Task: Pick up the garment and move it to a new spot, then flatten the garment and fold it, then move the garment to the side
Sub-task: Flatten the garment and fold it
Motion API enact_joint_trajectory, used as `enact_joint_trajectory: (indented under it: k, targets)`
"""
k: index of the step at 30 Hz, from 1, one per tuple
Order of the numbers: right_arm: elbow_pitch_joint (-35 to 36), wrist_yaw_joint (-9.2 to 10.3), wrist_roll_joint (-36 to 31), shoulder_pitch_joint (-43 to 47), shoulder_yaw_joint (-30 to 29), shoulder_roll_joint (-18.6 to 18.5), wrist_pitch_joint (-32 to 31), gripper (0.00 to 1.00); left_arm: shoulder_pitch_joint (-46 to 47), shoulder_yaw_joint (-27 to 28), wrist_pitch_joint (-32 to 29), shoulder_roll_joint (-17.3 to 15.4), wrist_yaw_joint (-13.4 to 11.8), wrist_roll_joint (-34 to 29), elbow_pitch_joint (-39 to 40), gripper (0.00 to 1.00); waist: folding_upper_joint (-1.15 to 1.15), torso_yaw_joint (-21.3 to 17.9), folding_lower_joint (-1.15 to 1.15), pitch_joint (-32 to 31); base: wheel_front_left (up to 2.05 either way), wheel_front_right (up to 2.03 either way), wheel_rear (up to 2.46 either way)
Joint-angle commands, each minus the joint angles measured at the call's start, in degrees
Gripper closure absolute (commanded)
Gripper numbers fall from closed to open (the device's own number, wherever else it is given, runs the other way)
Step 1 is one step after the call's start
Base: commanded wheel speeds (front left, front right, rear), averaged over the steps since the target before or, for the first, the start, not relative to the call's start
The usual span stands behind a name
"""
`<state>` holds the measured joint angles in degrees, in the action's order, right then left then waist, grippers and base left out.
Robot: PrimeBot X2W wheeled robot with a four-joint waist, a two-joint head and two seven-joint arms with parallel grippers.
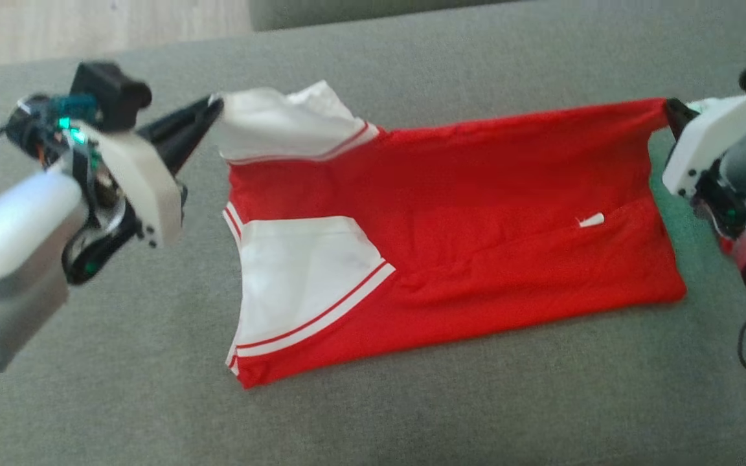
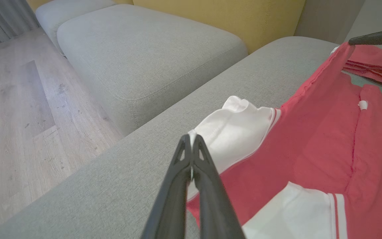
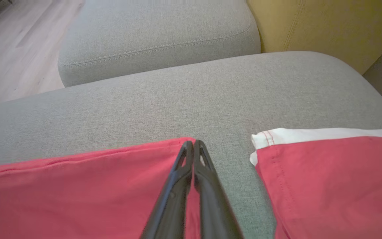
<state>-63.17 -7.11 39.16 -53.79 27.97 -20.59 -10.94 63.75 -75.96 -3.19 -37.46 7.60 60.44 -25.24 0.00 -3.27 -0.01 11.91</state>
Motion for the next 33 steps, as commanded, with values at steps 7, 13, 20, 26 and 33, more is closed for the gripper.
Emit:
enact_joint_trajectory:
  k: [7,13,20,26,33]
  targets:
    - [6.6,-0.37,3.2,8.2,2.4,-2.6,1.9,1.00,-6.8,2.6,4.7,-5.2,-0.1,0.5,5.0,1.00,0.00,1.1,0.01,-5.5,0.00,0.00,0.00]
    - [9.4,-0.37,4.5,14.6,2.5,-4.1,2.6,1.00,-15.9,2.6,7.4,-7.2,-1.6,0.6,9.4,1.00,0.00,1.1,0.01,-7.7,0.00,0.00,0.00]
    - [11.1,-0.37,4.9,20.1,0.8,-6.3,2.8,1.00,-24.4,2.6,8.4,-7.7,-4.6,0.4,15.4,1.00,0.00,1.6,0.01,-8.5,0.00,0.00,0.00]
    - [11.7,-0.37,4.7,23.1,-0.9,-5.2,3.1,1.00,-28.6,2.6,9.1,-6.4,-6.2,-0.1,16.4,1.00,0.00,1.9,0.01,-7.7,0.00,0.00,0.00]
    - [13.4,-0.37,4.2,27.1,-5.4,-4.4,10.4,0.00,-32.6,6.1,16.7,-0.8,-13.2,-0.6,13.1,0.00,0.00,2.3,0.01,-8.2,0.00,0.00,0.00]
